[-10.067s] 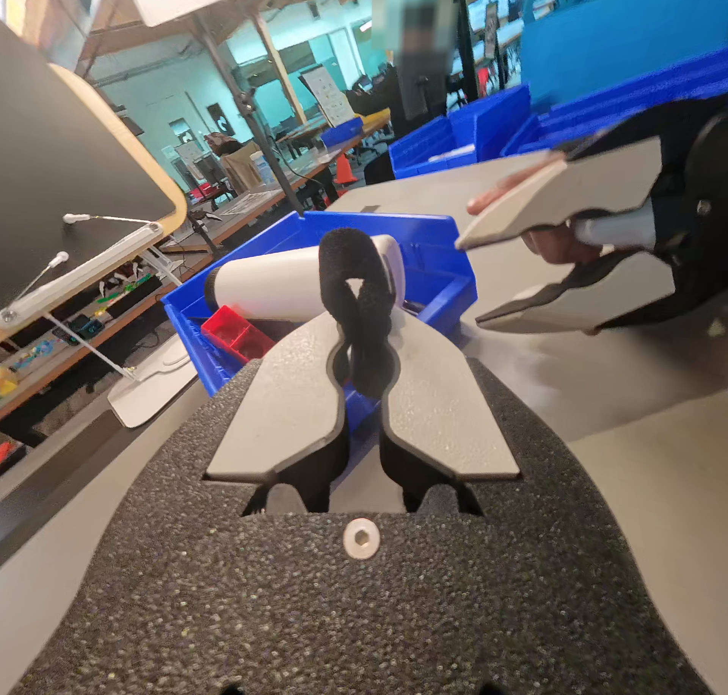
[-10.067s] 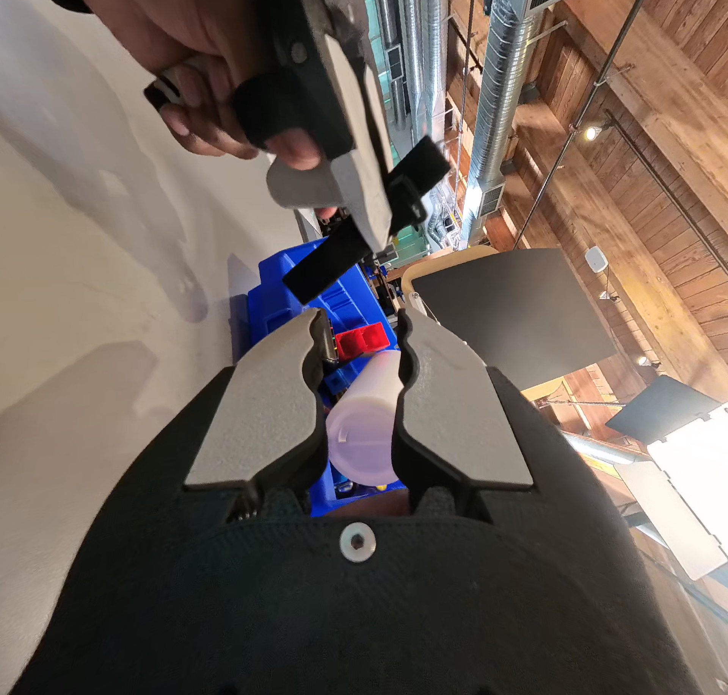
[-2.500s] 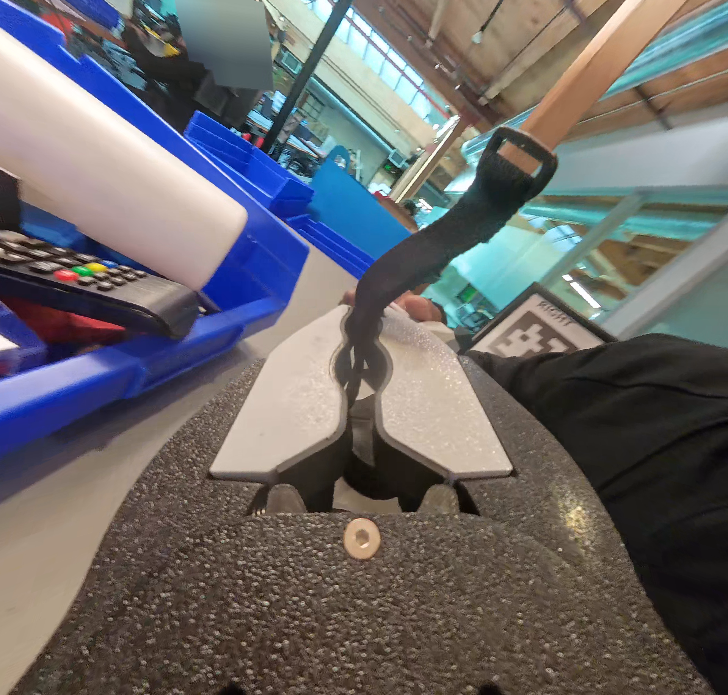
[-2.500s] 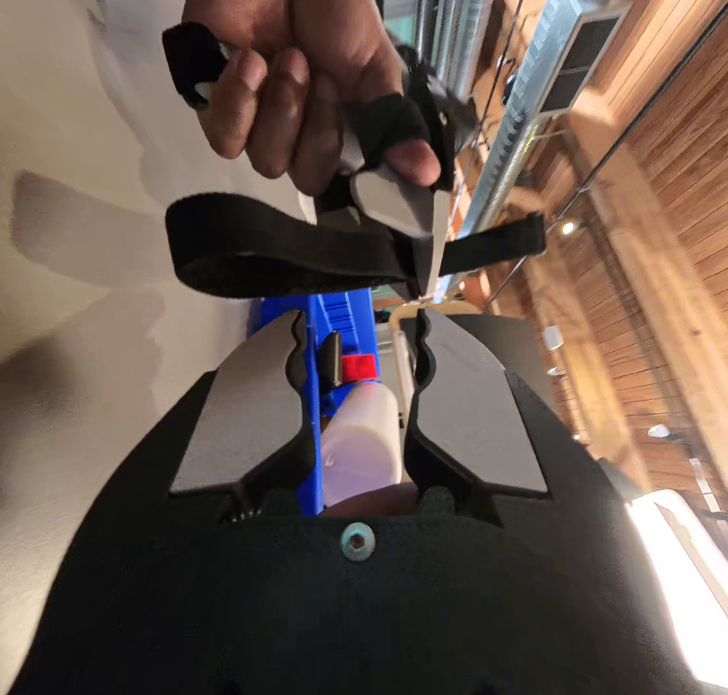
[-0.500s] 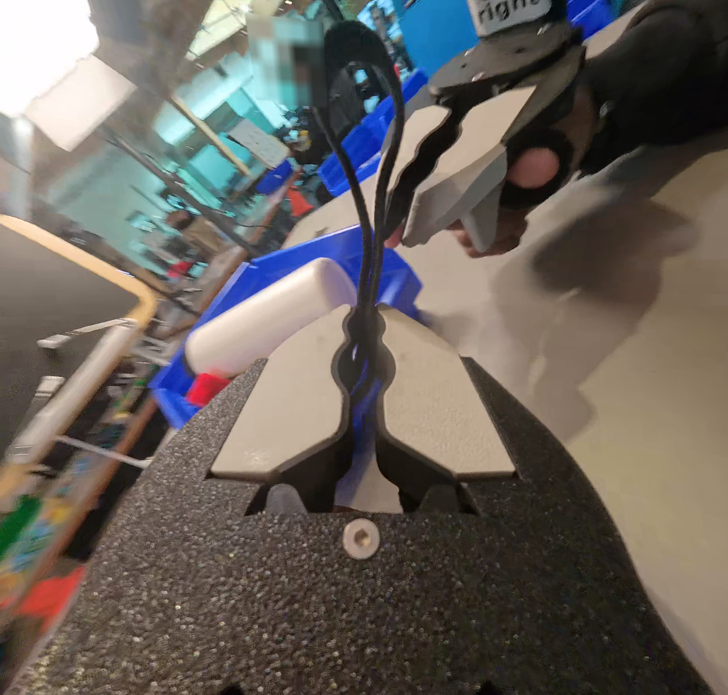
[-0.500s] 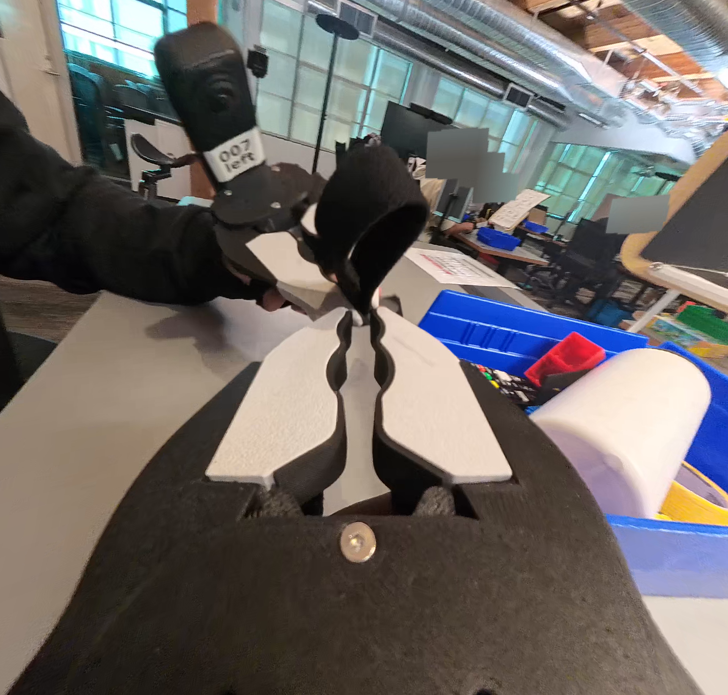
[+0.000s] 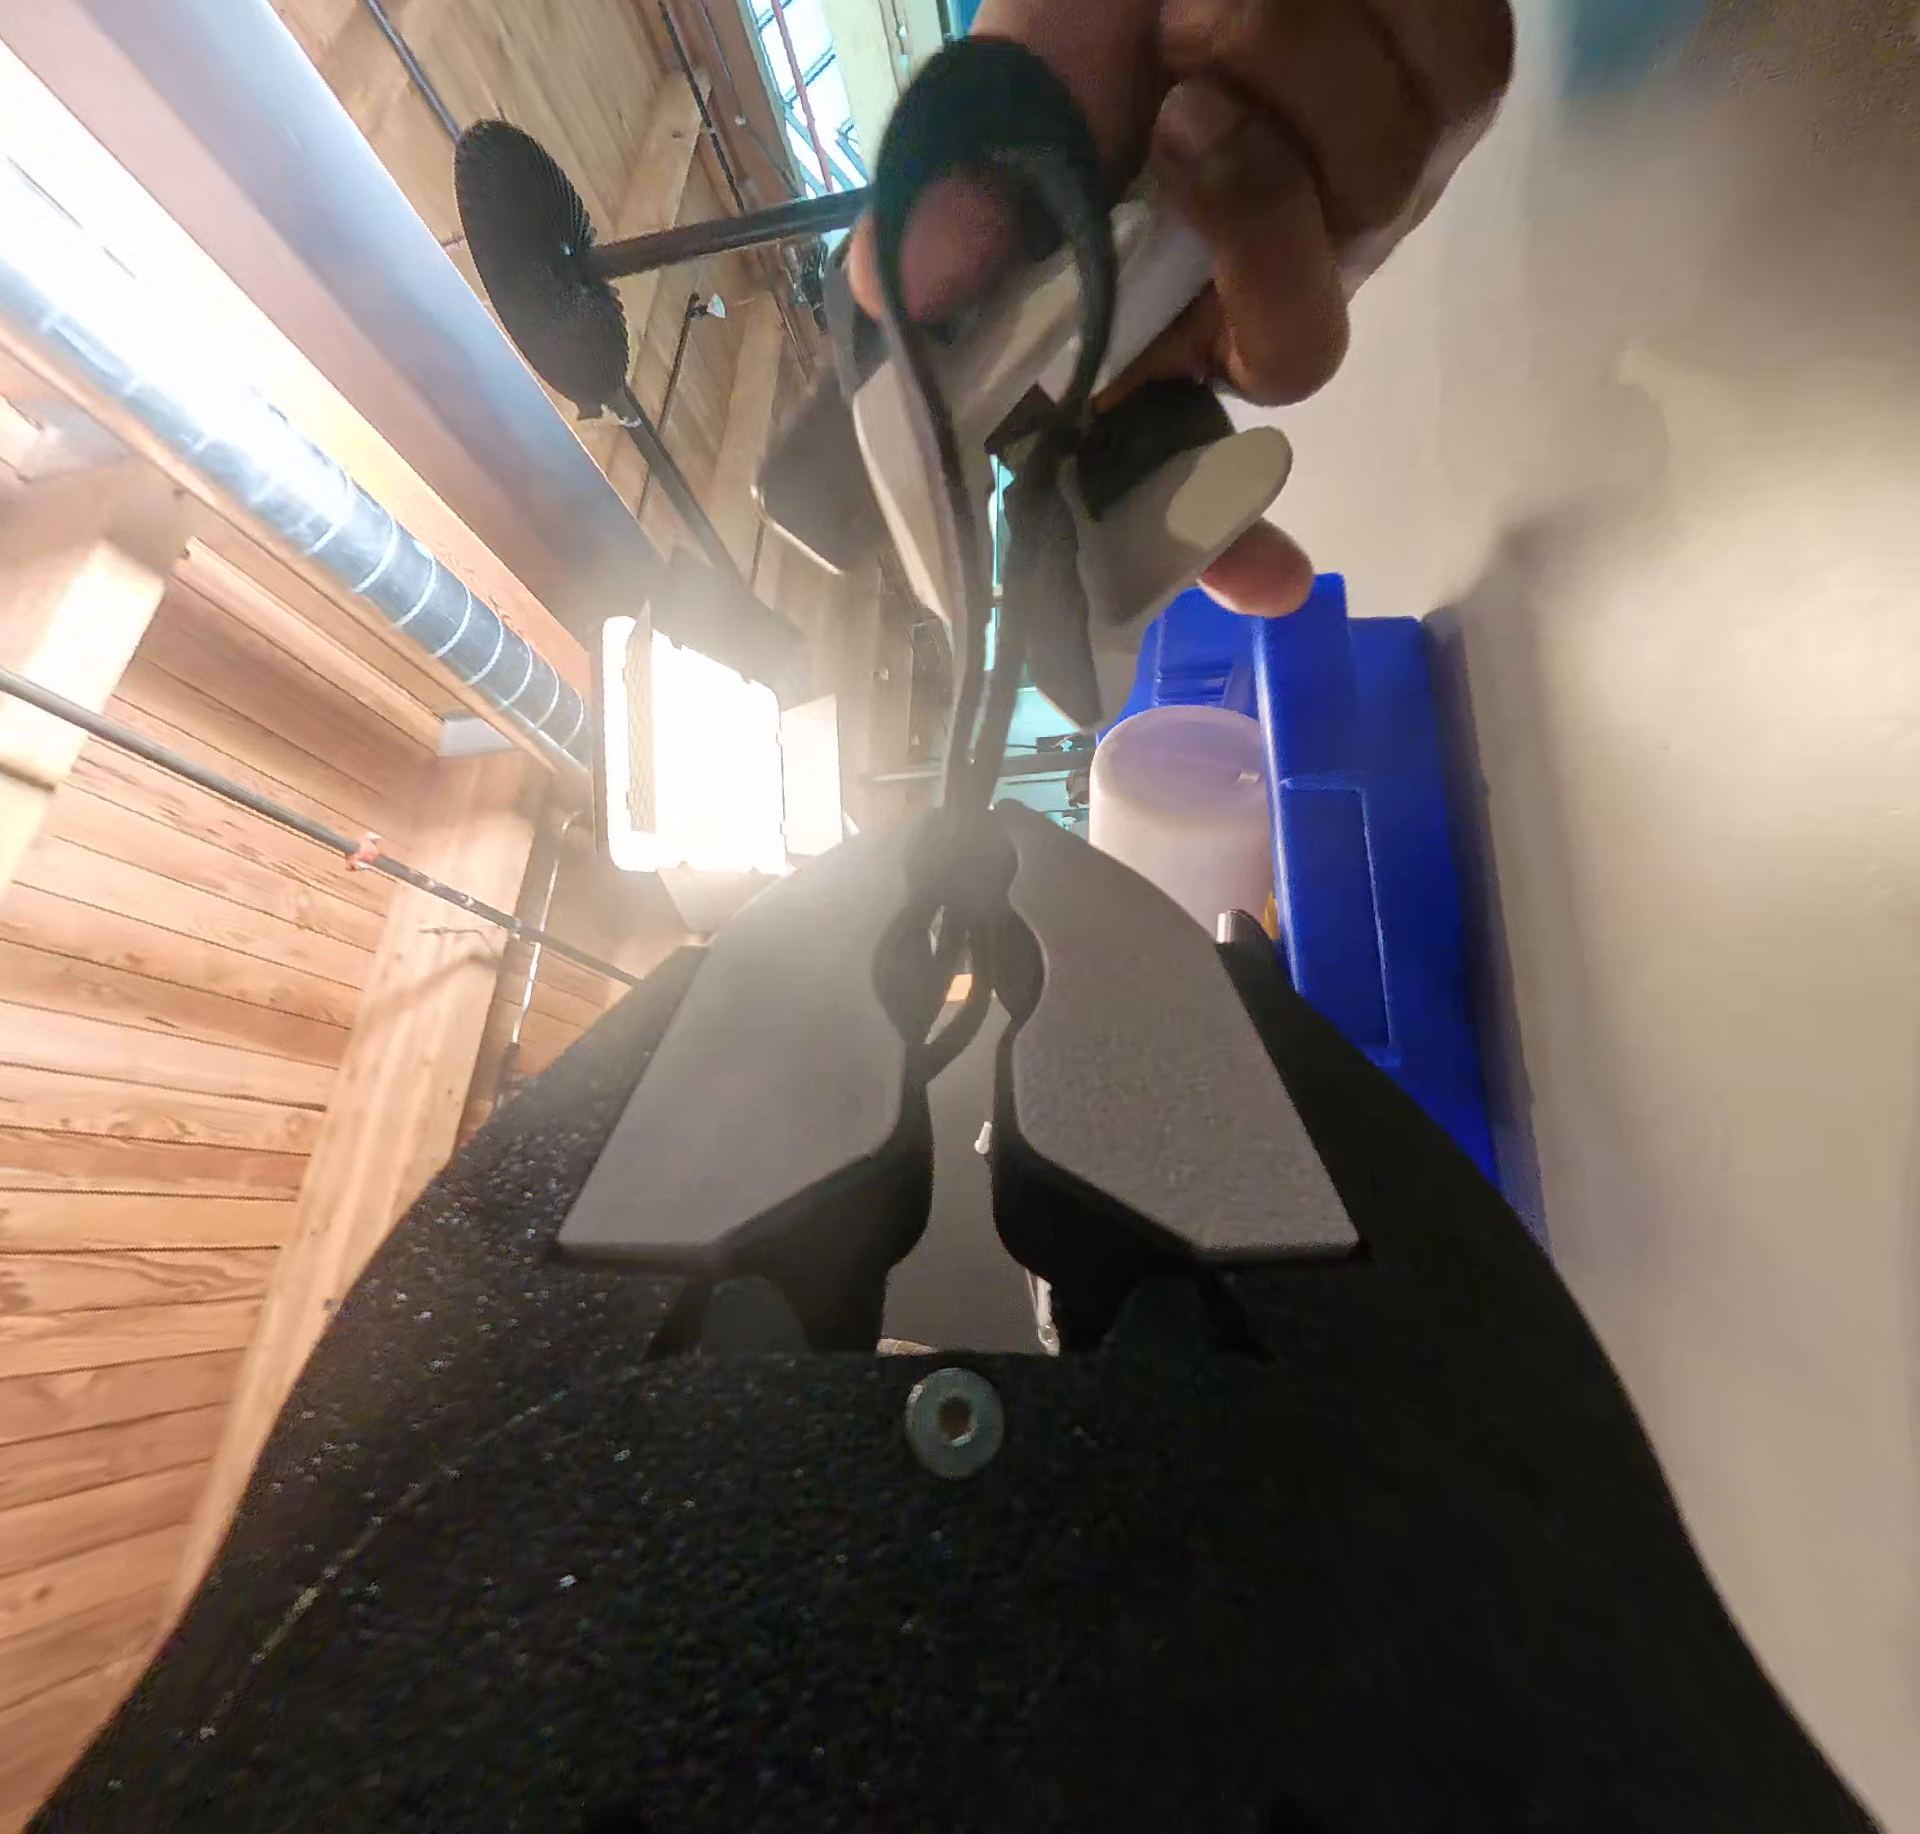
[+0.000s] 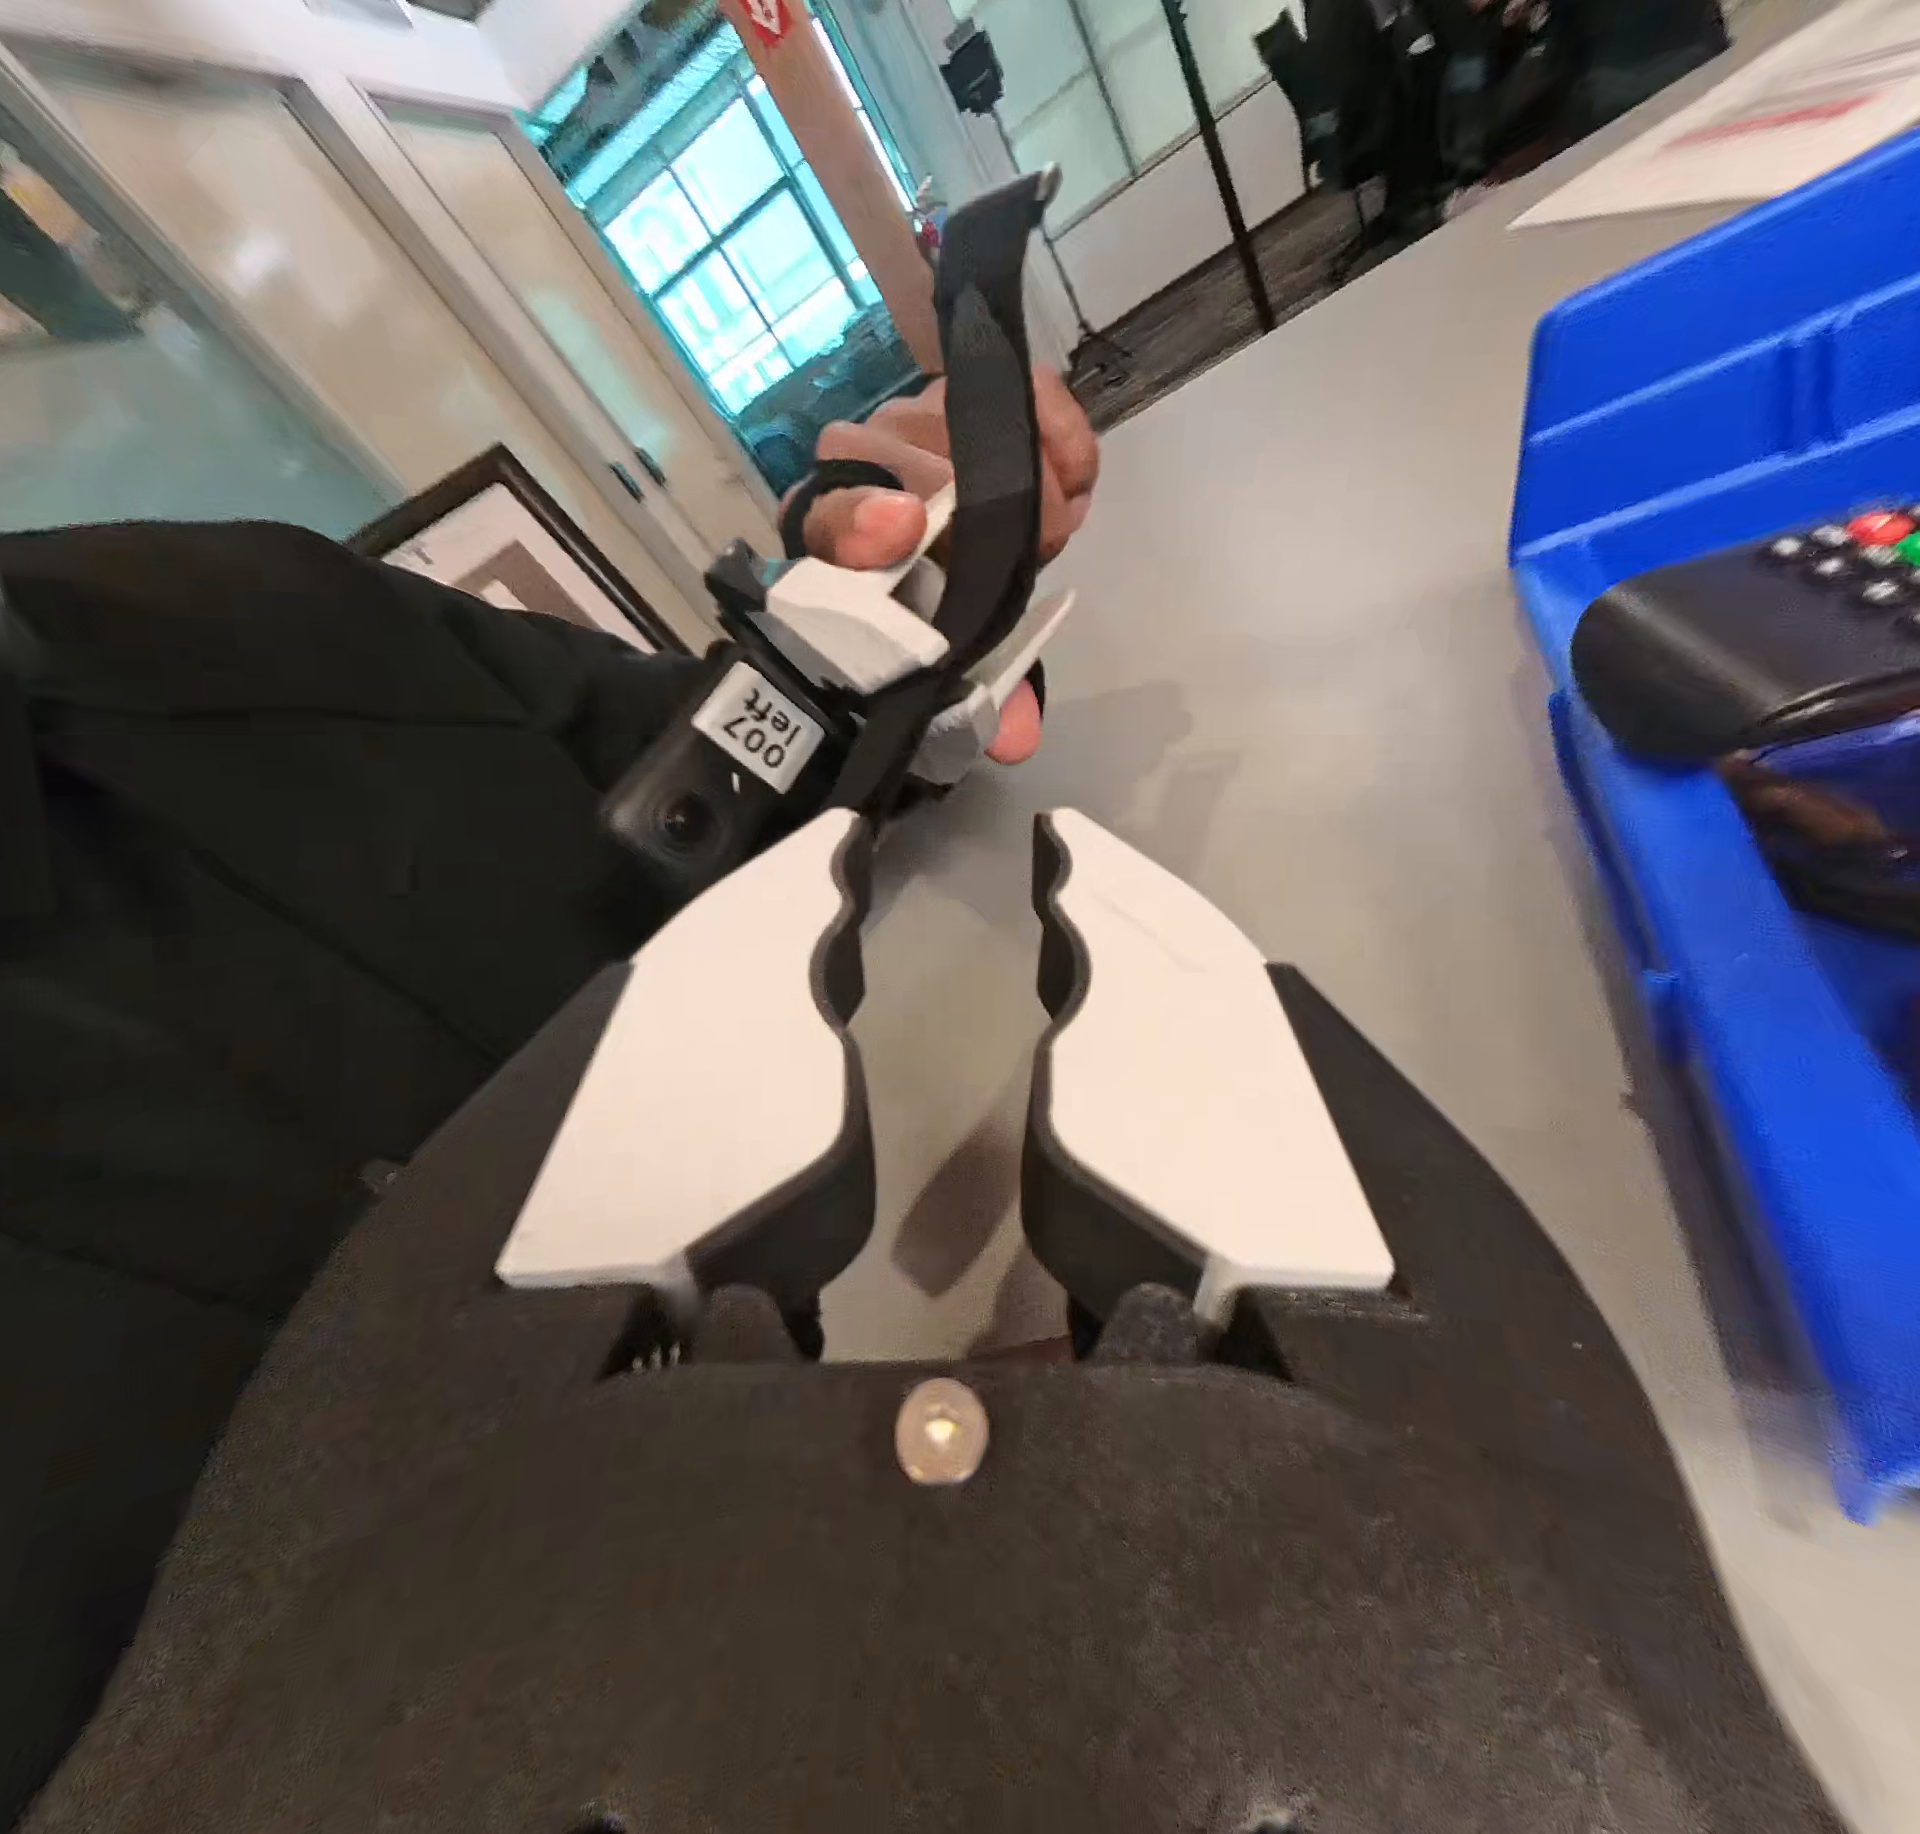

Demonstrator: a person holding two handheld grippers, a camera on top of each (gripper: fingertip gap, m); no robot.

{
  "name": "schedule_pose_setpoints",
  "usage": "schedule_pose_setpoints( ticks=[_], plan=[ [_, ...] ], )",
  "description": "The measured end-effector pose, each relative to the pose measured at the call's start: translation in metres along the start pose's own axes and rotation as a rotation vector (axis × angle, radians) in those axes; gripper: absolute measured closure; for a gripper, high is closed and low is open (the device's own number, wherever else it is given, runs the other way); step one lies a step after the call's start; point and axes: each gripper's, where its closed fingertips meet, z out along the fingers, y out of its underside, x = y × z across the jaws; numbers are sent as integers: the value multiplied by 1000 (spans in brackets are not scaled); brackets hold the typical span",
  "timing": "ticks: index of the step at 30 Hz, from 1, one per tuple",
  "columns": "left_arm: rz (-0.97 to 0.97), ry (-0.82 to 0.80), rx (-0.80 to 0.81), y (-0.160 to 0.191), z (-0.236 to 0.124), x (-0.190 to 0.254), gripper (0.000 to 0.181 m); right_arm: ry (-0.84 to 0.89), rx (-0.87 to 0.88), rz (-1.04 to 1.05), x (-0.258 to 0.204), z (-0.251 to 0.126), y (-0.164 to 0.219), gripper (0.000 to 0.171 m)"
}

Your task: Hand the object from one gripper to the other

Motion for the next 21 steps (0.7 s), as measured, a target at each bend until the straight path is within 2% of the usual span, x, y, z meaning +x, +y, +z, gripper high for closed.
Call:
schedule_pose_setpoints(
  ticks=[4,7,13,15,17,21],
  plan=[
    [58,16,28,-12,2,7,176,-75,17,70,-10,0,-3,137],
    [64,25,41,-16,2,11,176,-71,18,77,-11,-2,-6,136],
    [59,2,46,-18,3,7,176,-52,-156,66,-11,13,27,132],
    [38,4,45,-18,4,8,175,-46,-204,21,-13,19,37,136],
    [-39,12,29,-14,6,10,167,-10,-217,-54,-10,21,39,163],
    [-388,69,-18,5,10,10,138,232,-227,-307,17,15,31,166]
  ],
)
